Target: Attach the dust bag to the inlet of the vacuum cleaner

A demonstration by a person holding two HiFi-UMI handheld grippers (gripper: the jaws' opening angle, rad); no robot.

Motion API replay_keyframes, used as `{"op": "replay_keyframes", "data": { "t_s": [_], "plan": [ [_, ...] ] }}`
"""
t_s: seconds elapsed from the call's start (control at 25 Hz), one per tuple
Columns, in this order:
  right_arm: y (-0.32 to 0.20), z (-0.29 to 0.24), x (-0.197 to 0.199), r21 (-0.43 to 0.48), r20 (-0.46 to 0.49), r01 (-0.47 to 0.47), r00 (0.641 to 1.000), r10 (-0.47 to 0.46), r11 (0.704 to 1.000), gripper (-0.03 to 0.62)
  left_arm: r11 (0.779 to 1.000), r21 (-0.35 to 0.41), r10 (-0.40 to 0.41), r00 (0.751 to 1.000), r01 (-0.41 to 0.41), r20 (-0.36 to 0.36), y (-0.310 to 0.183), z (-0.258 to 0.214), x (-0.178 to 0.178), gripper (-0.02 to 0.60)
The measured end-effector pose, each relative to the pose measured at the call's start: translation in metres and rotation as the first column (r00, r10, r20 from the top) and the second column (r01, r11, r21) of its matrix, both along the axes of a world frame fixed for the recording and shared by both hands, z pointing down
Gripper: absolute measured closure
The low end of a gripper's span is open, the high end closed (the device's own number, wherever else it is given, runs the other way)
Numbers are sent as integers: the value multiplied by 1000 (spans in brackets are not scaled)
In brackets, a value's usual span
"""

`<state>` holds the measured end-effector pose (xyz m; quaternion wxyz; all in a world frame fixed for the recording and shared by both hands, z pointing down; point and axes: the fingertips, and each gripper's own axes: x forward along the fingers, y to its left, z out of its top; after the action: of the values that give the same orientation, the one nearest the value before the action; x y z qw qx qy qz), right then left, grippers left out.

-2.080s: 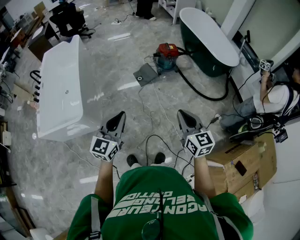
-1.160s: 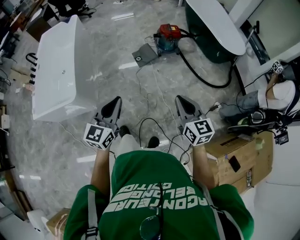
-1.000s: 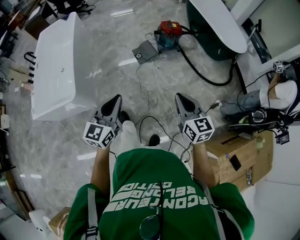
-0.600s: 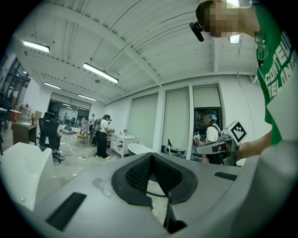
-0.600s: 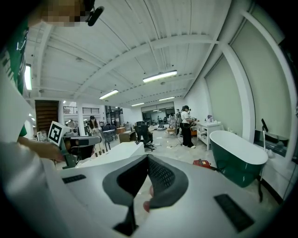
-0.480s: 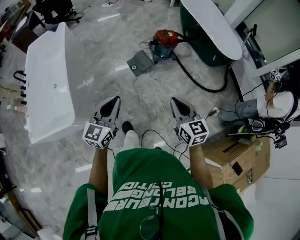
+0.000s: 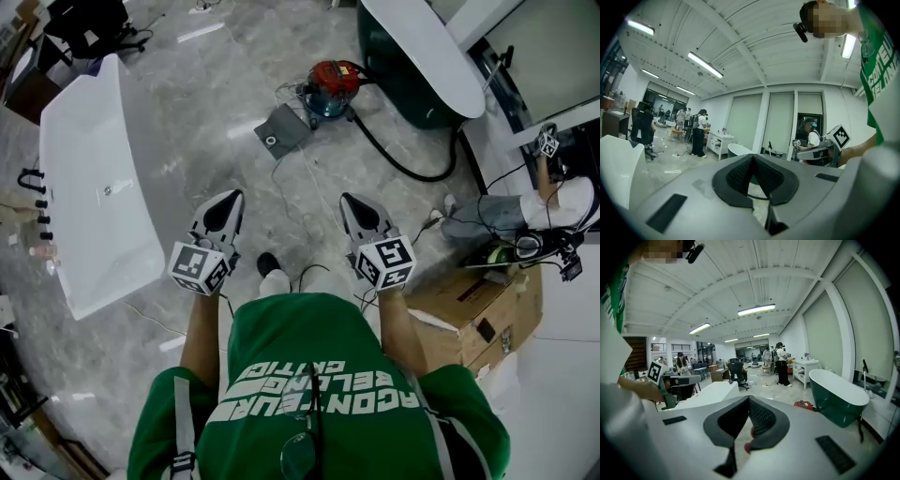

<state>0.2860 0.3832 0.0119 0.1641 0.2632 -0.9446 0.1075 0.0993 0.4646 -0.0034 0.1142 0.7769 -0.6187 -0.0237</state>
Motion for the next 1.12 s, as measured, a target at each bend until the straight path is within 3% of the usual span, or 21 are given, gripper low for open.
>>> {"op": "replay_keyframes", "data": {
  "t_s": [0.52,0.8,1.12],
  "plan": [
    [-38,16,-67,-36,-19,27,999,-27,999,589,999,-36,6,999,-7,-31,-41,19,-53,580],
    [-101,32,-122,-40,-12,70,997,-71,997,589,998,-60,-12,1000,11,-16,-94,33,-98,580],
    [-207,20,-182,-12,-4,114,993,-114,993,589,998,-55,-28,1000,28,2,-189,23,-152,580]
  ]
}}
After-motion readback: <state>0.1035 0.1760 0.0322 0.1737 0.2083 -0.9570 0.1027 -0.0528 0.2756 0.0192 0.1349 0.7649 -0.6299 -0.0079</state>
